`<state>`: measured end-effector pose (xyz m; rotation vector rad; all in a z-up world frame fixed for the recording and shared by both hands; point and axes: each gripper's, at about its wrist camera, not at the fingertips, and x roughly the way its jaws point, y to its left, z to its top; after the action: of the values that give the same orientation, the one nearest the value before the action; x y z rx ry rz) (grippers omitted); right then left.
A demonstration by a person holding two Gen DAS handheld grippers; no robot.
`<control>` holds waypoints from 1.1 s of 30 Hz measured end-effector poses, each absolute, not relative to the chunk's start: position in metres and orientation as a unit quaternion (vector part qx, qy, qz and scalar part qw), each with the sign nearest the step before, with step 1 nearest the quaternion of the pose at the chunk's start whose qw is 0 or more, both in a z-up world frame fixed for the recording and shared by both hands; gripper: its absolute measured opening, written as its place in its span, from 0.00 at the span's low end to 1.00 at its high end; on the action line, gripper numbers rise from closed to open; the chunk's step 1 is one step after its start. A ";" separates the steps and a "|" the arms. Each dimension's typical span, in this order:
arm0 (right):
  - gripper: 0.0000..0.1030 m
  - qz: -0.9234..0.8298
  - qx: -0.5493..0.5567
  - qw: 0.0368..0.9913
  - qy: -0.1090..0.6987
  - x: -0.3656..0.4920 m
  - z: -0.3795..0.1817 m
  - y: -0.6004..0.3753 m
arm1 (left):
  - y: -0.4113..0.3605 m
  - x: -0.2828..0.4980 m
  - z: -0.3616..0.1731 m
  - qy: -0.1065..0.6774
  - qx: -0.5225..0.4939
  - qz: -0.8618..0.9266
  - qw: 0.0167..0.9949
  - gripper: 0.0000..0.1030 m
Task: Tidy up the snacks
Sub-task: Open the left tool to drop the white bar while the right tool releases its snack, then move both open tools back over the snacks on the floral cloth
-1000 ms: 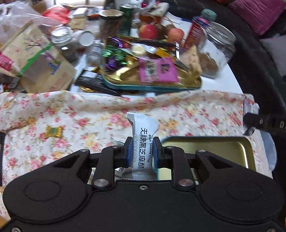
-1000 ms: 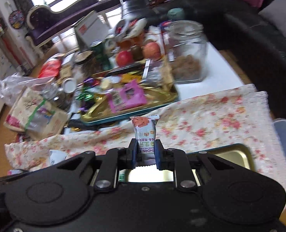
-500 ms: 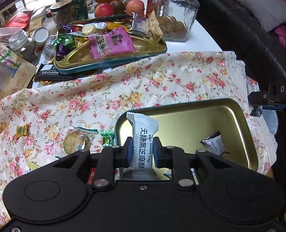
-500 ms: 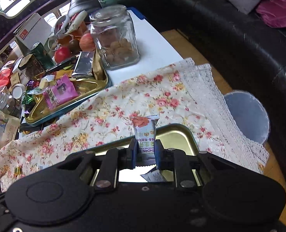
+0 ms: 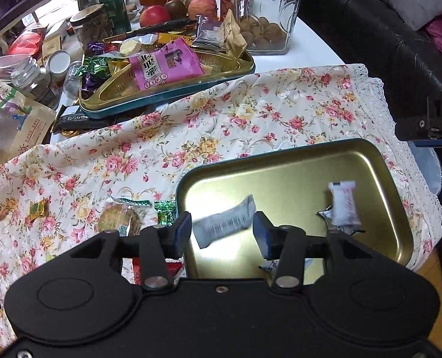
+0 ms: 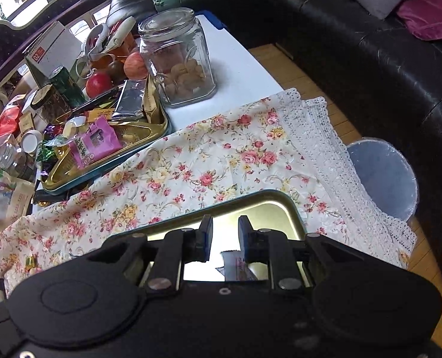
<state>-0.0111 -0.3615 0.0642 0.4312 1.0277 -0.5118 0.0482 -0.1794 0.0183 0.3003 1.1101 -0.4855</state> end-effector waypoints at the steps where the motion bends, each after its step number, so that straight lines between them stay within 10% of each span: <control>1: 0.21 -0.242 0.198 0.819 0.481 -0.011 0.065 -0.361 | -0.179 0.049 0.019 0.521 0.140 -0.229 0.810 0.52; 25: 0.55 -0.329 0.106 0.889 0.301 -0.016 0.088 -0.320 | -0.159 0.059 0.033 0.499 0.113 -0.189 0.838 0.53; 29: 0.89 -0.289 0.147 0.896 0.303 -0.014 0.086 -0.320 | -0.154 0.058 0.040 0.474 0.103 -0.192 0.853 0.53; 33: 0.88 -0.274 0.127 0.895 0.329 -0.004 0.080 -0.307 | -0.148 0.055 0.048 0.442 0.087 -0.196 0.871 0.62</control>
<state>-0.0036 -0.3068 0.0796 0.2630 0.6812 -0.5671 0.0550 -0.1478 0.0481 0.1809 0.9245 -0.4092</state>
